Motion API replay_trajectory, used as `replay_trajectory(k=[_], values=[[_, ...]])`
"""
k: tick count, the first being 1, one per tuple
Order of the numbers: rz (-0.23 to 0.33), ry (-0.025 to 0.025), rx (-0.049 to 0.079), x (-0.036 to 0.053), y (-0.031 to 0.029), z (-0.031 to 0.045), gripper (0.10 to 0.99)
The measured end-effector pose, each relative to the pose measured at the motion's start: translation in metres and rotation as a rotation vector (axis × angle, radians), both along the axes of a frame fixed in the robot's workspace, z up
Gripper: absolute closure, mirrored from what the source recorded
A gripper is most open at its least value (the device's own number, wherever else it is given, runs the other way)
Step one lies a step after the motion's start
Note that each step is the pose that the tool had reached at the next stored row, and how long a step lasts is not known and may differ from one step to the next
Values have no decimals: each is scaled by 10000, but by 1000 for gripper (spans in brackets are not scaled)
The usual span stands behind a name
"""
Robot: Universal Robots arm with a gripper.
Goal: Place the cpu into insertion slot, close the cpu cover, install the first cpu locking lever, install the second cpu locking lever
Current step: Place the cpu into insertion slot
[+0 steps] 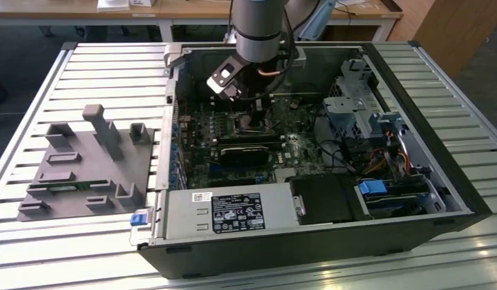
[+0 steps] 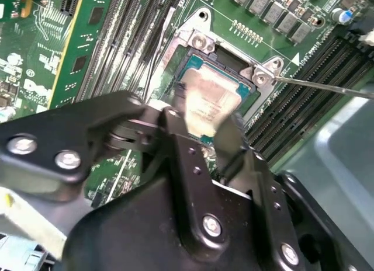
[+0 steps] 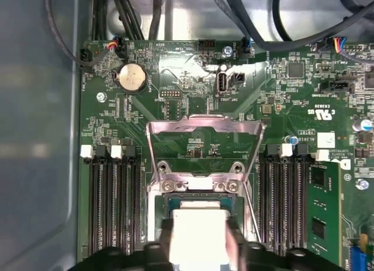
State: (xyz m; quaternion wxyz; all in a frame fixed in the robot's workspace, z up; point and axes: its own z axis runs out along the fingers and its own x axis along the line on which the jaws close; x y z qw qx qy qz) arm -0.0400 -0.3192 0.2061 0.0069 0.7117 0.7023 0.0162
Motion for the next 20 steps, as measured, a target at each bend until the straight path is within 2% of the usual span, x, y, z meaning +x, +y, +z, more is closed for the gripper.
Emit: replay_trajectory(k=[2, 4, 6, 7, 9, 20], values=[[0, 0, 0, 0, 0, 22, 729], [0, 0, 0, 0, 0, 43, 729], [1, 2, 0, 0, 0, 60, 847], [0, 2, -1, 0, 0, 69, 847], [0, 3, 0, 0, 0, 87, 965], [0, 1, 2, 0, 1, 132, 980]])
